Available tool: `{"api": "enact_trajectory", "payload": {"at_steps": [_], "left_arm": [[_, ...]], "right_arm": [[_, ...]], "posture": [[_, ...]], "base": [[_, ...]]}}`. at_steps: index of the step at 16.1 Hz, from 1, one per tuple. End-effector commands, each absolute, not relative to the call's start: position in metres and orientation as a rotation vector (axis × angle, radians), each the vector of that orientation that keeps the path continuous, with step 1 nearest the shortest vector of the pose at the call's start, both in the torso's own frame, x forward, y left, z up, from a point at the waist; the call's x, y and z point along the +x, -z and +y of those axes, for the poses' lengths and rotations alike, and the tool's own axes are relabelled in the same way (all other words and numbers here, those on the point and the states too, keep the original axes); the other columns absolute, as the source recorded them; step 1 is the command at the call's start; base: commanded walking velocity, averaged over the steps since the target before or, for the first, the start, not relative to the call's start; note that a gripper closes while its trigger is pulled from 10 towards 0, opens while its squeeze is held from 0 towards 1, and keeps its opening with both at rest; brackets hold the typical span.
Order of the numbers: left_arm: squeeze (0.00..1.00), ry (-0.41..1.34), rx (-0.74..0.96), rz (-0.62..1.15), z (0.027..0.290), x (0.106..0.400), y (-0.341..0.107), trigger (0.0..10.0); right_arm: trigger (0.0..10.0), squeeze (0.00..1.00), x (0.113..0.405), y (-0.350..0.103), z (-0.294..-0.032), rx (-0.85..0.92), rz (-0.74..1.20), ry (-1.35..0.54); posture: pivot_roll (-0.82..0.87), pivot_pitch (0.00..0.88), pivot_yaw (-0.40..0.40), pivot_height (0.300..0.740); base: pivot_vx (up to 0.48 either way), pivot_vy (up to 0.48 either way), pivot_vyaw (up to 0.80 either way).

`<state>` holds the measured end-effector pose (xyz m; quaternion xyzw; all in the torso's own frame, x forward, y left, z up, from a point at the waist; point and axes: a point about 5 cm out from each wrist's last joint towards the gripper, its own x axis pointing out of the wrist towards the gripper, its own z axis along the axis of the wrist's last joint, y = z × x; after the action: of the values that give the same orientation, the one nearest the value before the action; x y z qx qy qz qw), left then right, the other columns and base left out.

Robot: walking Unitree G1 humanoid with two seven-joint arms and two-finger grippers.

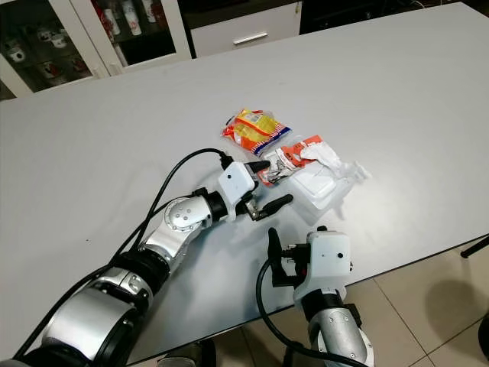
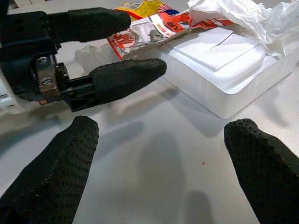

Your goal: Picking trash to rubbish bin

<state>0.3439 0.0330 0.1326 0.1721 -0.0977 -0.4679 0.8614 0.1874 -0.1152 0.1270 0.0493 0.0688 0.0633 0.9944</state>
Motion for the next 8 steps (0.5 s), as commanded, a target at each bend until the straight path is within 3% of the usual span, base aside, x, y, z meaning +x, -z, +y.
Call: {"api": "enact_trajectory", "payload": {"at_steps": [1,8], "left_arm": [[0.00,0.963,0.415,-0.230,0.0335,0.3461,-0.1360,10.0],[0.00,0.862,0.537,-0.272,0.0340,0.3492,-0.1351,10.0]], "right_arm": [[10.0,0.00,0.1857,-0.1266,-0.1123,0.106,0.138,-0.135],[10.0,0.00,0.1863,-0.1285,-0.1123,0.102,0.129,-0.125]], "posture": [[-0.01,0.190,0.090,0.740],[-0.01,0.188,0.093,0.740]], "base": [[0.000,0.000,0.00],[0.000,0.000,0.00]]}}
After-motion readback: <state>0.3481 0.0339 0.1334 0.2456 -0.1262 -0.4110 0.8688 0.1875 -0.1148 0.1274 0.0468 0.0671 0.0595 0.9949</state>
